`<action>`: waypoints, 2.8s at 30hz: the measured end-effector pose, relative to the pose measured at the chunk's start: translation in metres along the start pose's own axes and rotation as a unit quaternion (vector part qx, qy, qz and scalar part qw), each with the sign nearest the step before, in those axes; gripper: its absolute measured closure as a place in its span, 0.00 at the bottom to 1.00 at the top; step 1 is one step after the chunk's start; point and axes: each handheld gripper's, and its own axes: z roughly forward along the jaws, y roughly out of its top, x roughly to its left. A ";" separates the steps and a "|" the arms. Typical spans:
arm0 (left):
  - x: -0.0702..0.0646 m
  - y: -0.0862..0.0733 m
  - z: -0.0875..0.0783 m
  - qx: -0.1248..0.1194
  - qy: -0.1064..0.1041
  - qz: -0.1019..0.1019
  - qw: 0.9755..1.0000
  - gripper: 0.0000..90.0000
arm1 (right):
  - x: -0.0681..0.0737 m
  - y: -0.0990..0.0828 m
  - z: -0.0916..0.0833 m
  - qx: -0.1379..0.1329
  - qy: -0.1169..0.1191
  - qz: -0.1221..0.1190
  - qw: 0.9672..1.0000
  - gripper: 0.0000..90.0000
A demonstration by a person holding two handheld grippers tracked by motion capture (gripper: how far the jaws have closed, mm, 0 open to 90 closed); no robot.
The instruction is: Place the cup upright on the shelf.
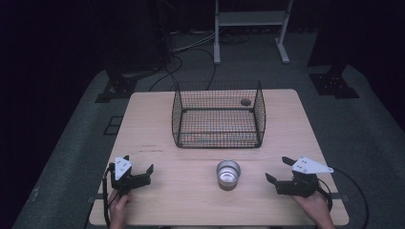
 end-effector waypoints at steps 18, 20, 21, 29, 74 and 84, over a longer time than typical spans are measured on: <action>0.000 0.000 0.000 -0.001 0.000 0.000 1.000 0.00 | 0.024 0.013 0.012 0.013 0.044 -0.033 0.998 0.14; 0.000 0.000 0.000 -0.001 0.000 0.000 1.000 0.00 | 0.025 0.014 0.013 0.014 0.048 -0.035 0.998 0.14; 0.000 0.000 0.000 -0.001 0.000 -0.001 1.000 0.00 | 0.027 0.014 0.014 0.015 0.051 -0.037 0.998 0.14; 0.000 0.000 0.000 -0.002 -0.001 0.000 1.000 0.00 | 0.047 0.019 0.022 0.023 0.090 -0.052 0.994 0.14; 0.000 0.000 0.000 -0.003 0.000 0.001 1.000 0.00 | 0.069 0.026 0.081 0.063 0.140 -0.039 0.987 0.06; 0.000 0.000 0.000 -0.003 0.000 0.000 1.000 0.00 | 0.077 0.031 0.093 0.062 0.141 -0.051 0.987 0.05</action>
